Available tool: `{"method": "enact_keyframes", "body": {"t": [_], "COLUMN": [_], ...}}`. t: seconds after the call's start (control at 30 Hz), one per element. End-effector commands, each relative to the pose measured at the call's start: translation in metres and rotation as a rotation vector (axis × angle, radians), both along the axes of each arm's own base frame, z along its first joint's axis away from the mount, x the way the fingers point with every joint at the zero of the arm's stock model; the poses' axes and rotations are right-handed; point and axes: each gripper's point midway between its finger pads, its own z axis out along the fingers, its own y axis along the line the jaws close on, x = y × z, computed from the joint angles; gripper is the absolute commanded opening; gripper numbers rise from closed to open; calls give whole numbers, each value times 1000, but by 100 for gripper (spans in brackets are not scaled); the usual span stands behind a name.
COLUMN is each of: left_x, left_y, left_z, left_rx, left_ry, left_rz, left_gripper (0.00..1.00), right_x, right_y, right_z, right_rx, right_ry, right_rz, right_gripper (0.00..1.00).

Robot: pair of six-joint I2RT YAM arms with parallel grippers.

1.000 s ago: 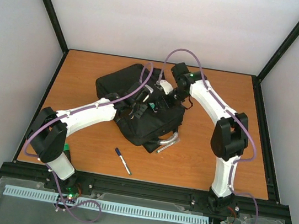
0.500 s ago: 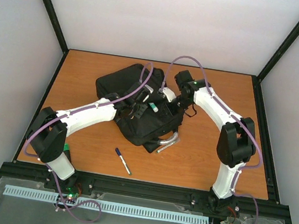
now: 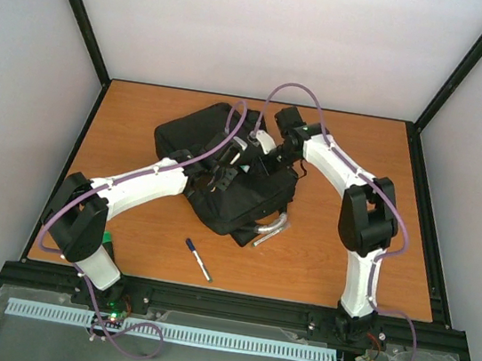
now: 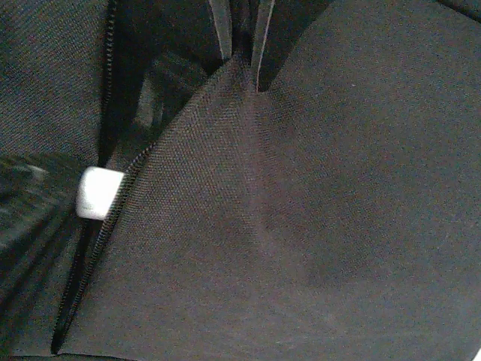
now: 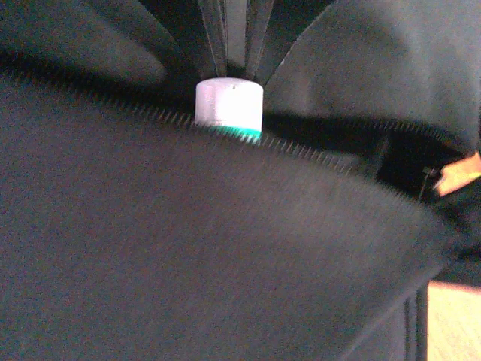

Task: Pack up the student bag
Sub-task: Place the stationery in the student bag.

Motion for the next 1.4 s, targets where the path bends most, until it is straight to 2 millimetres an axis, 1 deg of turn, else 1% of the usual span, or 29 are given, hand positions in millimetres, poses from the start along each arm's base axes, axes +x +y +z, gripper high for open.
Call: {"method": "enact_keyframes", "body": {"t": [0.0,0.1,0.2,0.37,0.47,0.67,0.83,0.9,1.0,1.1,1.13,1.23,1.3,1.37], "left_x": [8,8,7,8,7,7,7,7,7,6,7,6,6,5], "left_y": [-11,-11,-11,-11,-11,-11,-10,-10,-11,-11,-11,-11,-12,-14], "left_z": [36,36,36,38,37,37,38,39,38,37,36,34,30,23], "left_rx": [-86,-88,-87,-90,-90,-89,-90,-91,-91,-92,-92,-93,-97,-103], "left_ry": [-64,-64,-64,-67,-66,-66,-68,-69,-66,-62,-61,-58,-50,-27], "left_rz": [-5,-2,-2,-2,-3,-3,-1,-2,-4,-5,-5,0,0,-3], "left_gripper": [1,1,1,1,1,1,1,1,1,1,1,1,1,1], "right_x": [32,43,45,41,36,26,14,8,-2,-18,-26,-50,-72,-98], "right_y": [20,26,30,28,26,23,12,6,-5,-16,-21,-37,-47,-56], "right_z": [10,14,13,13,17,33,48,57,64,63,58,55,56,52], "right_rx": [65,96,113,116,124,146,137,134,121,104,97,106,134,143], "right_ry": [-84,-111,-100,-91,-97,-113,-160,-191,-220,-233,-229,-243,-270,-304], "right_rz": [-29,-56,-62,-69,-72,-62,-50,-45,-30,8,30,115,202,296], "right_gripper": [10,10,12,16,18,19,21,23,26,28,28,28,28,29]}}
